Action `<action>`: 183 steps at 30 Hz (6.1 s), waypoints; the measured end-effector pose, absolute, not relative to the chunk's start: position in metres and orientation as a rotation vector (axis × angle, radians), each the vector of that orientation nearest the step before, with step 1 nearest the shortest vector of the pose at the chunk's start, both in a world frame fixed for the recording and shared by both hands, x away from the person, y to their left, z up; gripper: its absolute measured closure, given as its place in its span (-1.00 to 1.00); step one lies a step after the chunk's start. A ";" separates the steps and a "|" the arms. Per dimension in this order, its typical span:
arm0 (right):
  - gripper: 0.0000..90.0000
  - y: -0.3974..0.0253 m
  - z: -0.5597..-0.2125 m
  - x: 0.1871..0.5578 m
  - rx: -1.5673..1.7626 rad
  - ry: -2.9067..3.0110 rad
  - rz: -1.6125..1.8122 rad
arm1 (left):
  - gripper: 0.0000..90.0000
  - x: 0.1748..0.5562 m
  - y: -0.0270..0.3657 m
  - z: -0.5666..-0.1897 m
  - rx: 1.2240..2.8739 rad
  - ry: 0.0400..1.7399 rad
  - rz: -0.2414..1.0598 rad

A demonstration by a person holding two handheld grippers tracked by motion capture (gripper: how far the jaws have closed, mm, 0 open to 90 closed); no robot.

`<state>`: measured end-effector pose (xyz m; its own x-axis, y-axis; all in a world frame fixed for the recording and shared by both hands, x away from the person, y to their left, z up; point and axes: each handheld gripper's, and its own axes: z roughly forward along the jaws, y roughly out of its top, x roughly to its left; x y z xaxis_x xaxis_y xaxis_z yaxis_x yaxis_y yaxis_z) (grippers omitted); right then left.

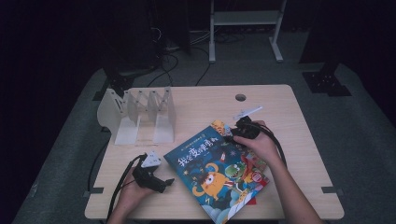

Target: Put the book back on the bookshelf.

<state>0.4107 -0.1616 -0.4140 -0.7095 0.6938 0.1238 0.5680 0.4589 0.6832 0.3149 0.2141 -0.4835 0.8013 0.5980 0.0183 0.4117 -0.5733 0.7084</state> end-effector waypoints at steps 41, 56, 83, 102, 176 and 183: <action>0.04 -0.284 -0.443 0.278 1.148 2.405 1.135 | -1.00 0.342 0.191 -0.448 2.220 0.652 0.177; 0.02 -0.288 -0.449 0.254 1.143 2.418 1.150 | -1.00 0.342 0.190 -0.448 2.222 0.659 0.176; 0.05 -0.280 -0.448 0.311 1.182 2.367 1.045 | -1.00 0.340 0.188 -0.448 2.235 0.618 0.109; 0.12 -0.266 -0.446 0.349 1.196 2.334 0.974 | -1.00 0.331 0.186 -0.444 2.261 0.591 0.103; 0.68 -0.231 -0.444 0.315 0.981 2.547 1.200 | -1.00 0.310 0.259 -0.452 2.150 0.826 0.063; 0.91 -0.221 -0.446 0.301 0.895 2.633 1.197 | -1.00 0.311 0.255 -0.454 2.146 0.815 0.043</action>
